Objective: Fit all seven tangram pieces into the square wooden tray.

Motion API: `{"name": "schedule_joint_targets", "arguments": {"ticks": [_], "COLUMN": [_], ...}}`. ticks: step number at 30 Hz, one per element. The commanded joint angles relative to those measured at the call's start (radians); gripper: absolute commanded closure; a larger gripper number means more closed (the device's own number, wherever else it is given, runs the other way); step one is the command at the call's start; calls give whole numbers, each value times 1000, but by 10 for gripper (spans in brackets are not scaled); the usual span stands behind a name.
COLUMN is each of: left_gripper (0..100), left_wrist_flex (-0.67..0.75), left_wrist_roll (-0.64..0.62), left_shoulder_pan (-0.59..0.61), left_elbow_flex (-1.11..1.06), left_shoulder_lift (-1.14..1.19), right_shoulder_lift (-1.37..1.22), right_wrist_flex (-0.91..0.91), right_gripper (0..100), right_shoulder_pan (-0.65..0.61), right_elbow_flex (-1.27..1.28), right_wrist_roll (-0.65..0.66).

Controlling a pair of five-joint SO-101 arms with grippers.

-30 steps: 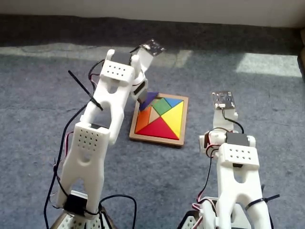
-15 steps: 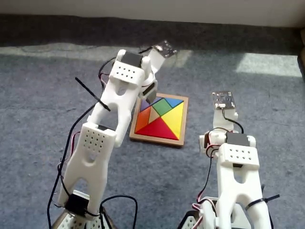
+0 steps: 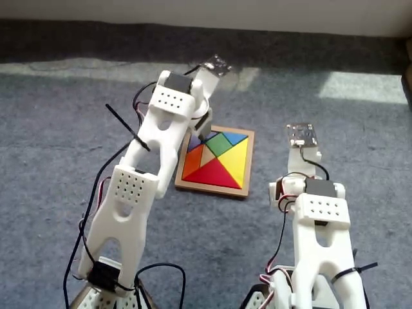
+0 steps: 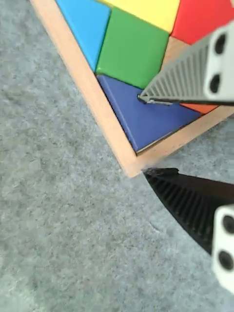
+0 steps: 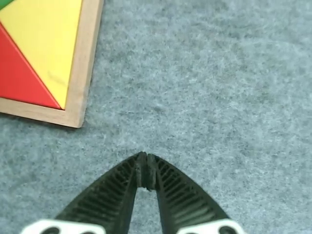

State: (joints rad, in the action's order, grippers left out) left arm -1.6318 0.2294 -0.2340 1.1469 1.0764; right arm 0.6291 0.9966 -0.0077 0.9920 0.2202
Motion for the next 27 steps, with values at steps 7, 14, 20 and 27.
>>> {"name": "schedule_joint_targets", "arguments": {"ticks": [7, 14, 20, 27], "left_gripper": [995, 995, 995, 995], "left_wrist_flex": [-138, -141, -140, -137], "left_wrist_roll": [-87, -170, -222, -241], "left_shoulder_pan": [21, 15, 15, 13], "left_elbow_flex": [186, 159, -8, -384], "left_shoulder_lift": [-21, -117, -369, -802], "right_shoulder_lift": [30, 30, 30, 31], "right_wrist_flex": [-18, -18, -18, -45], "right_gripper": [995, 995, 995, 995], "right_shoulder_pan": [10, 10, 5, 12], "right_elbow_flex": [-4, -7, -5, -1], "right_wrist_roll": [14, 14, 14, 9]}}
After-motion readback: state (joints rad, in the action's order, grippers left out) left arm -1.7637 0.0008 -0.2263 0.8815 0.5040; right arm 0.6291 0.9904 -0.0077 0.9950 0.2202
